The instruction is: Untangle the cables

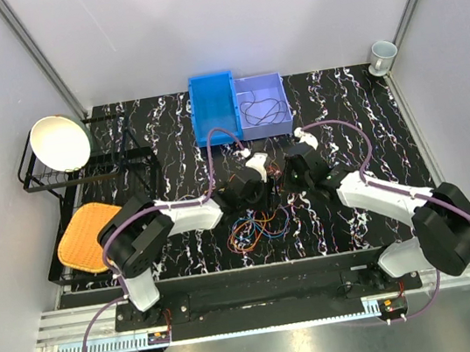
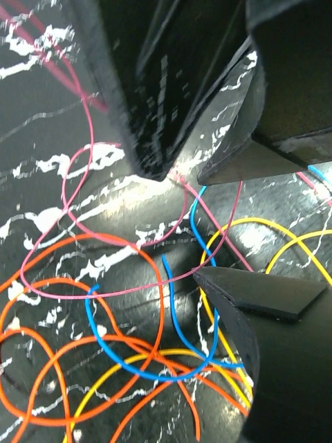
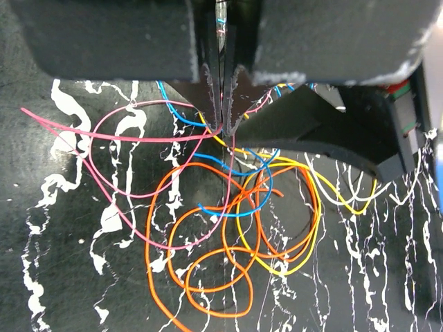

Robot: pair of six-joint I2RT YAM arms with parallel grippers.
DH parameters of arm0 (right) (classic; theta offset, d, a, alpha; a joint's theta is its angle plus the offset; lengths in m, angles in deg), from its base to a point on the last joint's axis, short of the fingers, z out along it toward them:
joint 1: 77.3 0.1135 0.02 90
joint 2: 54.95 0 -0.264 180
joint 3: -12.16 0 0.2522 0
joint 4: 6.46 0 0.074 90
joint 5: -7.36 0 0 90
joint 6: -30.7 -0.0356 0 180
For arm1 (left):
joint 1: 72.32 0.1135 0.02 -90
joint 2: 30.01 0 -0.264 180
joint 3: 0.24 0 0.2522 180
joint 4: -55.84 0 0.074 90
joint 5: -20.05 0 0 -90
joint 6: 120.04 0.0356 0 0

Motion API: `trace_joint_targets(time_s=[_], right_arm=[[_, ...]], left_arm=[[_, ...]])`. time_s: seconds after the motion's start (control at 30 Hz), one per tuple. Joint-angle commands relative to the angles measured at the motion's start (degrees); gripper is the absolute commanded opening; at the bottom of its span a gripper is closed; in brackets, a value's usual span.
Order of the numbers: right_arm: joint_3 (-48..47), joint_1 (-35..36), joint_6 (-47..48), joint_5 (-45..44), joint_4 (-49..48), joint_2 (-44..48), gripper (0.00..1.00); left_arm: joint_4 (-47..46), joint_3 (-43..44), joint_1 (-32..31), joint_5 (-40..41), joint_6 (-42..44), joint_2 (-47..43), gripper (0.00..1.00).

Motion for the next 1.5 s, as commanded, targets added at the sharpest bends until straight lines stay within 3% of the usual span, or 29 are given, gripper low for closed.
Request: trace_joint_targets(time_s=[0.0,0.63,0.97,1.13,1.4,1.47], right_arm=[[-1.7,-0.7,-0.1,2.3,-1.9,-0.5,0.0],[-4.1,-4.0,0.4,10.6,-1.6,-1.8,0.0],[-4.4,-6.9,-0.2,16.2,-1.4,-2.8,0.0],[-4.4,-8.4,-0.4,18.5,-1.4,-2.8,0.0],[-4.4,-9.7,-1.1,22.9,-1.4,-2.7,0.0],[-4.3,-10.3,-1.4,24.3,-1.4,-2.5,0.0]], left_arm=[[-2.6,1.2,0.0,4.4,0.5,0.9,0.54],[-4.9,4.5,-0.6,5.6,1.7,2.8,0.53],[-5.4,5.9,-1.0,6.4,2.5,3.4,0.44],[-5.2,6.7,-1.3,7.6,3.3,4.0,0.31],[-5.2,7.0,-1.8,10.6,5.2,3.9,0.01],[-5.3,6.8,-2.1,11.3,5.7,3.4,0.0]])
